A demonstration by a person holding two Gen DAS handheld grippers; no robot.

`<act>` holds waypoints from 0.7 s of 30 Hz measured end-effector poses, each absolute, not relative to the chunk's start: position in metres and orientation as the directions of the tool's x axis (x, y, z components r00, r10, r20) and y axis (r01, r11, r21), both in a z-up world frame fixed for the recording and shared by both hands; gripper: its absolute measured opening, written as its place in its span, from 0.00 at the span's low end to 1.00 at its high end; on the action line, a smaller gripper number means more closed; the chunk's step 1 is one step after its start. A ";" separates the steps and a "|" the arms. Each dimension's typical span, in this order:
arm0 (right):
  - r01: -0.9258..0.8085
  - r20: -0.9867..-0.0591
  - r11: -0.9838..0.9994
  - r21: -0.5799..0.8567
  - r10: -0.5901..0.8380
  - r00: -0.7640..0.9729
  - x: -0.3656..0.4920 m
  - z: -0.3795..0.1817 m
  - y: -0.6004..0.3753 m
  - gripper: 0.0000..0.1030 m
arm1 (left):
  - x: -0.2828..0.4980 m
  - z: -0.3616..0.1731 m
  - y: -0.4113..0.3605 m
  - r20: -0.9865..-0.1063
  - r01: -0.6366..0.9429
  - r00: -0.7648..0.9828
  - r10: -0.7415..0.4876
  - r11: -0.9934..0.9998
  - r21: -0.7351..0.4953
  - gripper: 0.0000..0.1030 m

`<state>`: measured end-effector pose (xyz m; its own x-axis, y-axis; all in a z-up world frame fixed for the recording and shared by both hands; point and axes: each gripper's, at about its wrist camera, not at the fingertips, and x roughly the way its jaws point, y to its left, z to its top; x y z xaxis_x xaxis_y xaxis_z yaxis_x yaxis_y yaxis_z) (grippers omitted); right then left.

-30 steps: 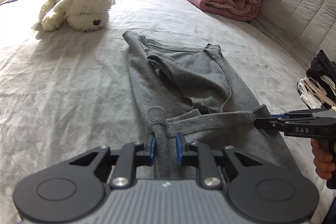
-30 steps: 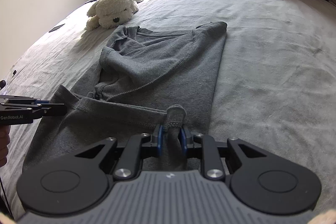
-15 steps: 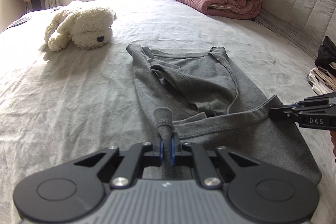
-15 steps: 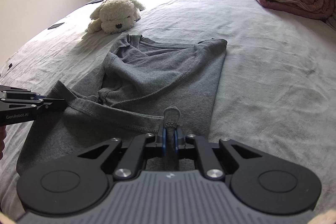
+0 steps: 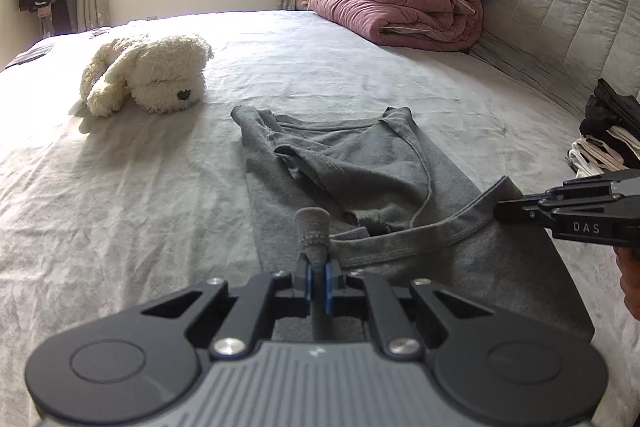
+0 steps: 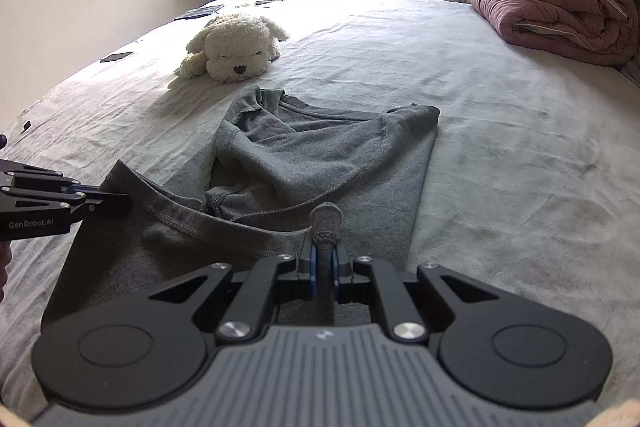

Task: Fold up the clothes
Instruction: 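Pinch the folded hem edge with both grippers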

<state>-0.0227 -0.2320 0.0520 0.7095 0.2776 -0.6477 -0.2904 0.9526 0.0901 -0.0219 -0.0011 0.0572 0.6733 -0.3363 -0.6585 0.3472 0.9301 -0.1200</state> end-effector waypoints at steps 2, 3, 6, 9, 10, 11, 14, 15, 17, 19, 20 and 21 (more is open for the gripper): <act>-0.274 -0.659 0.957 0.090 0.264 0.704 -0.020 0.048 -0.234 0.10 | -0.017 0.053 0.002 -0.670 0.335 0.656 -0.347 0.930 -0.154 0.06; -0.266 -0.668 0.960 0.094 0.258 0.698 -0.018 0.046 -0.236 0.10 | -0.015 0.051 0.003 -0.673 0.331 0.648 -0.356 0.928 -0.173 0.06; -0.244 -0.701 0.962 0.122 0.258 0.665 -0.012 0.035 -0.240 0.12 | -0.010 0.045 0.007 -0.680 0.317 0.624 -0.385 0.920 -0.229 0.06; -0.241 -0.708 0.959 0.152 0.276 0.650 -0.011 0.032 -0.244 0.16 | -0.005 0.040 0.011 -0.685 0.302 0.600 -0.413 0.910 -0.285 0.08; -0.241 -0.708 0.956 0.165 0.285 0.646 -0.011 0.031 -0.246 0.16 | -0.003 0.038 0.013 -0.686 0.296 0.592 -0.423 0.906 -0.303 0.10; -0.242 -0.707 0.954 0.178 0.295 0.642 -0.010 0.030 -0.247 0.16 | -0.001 0.036 0.014 -0.687 0.290 0.584 -0.433 0.901 -0.321 0.12; -0.221 -0.711 0.948 0.229 0.318 0.627 -0.007 0.026 -0.254 0.17 | 0.002 0.031 0.015 -0.692 0.283 0.572 -0.441 0.897 -0.339 0.21; -0.214 -0.711 0.945 0.245 0.326 0.623 -0.007 0.025 -0.256 0.17 | 0.003 0.030 0.014 -0.694 0.283 0.571 -0.439 0.898 -0.336 0.23; -0.208 -0.709 0.941 0.265 0.337 0.620 -0.006 0.024 -0.257 0.17 | 0.004 0.027 0.012 -0.696 0.288 0.570 -0.437 0.899 -0.329 0.25; -0.203 -0.707 0.939 0.276 0.342 0.619 -0.006 0.023 -0.258 0.18 | 0.005 0.026 0.012 -0.692 0.291 0.571 -0.442 0.897 -0.333 0.25; -0.200 -0.707 0.938 0.282 0.344 0.618 -0.006 0.023 -0.258 0.19 | 0.005 0.026 0.012 -0.689 0.293 0.571 -0.446 0.895 -0.336 0.25; -0.199 -0.706 0.938 0.284 0.345 0.618 -0.006 0.023 -0.258 0.19 | 0.005 0.026 0.011 -0.688 0.295 0.573 -0.446 0.895 -0.335 0.25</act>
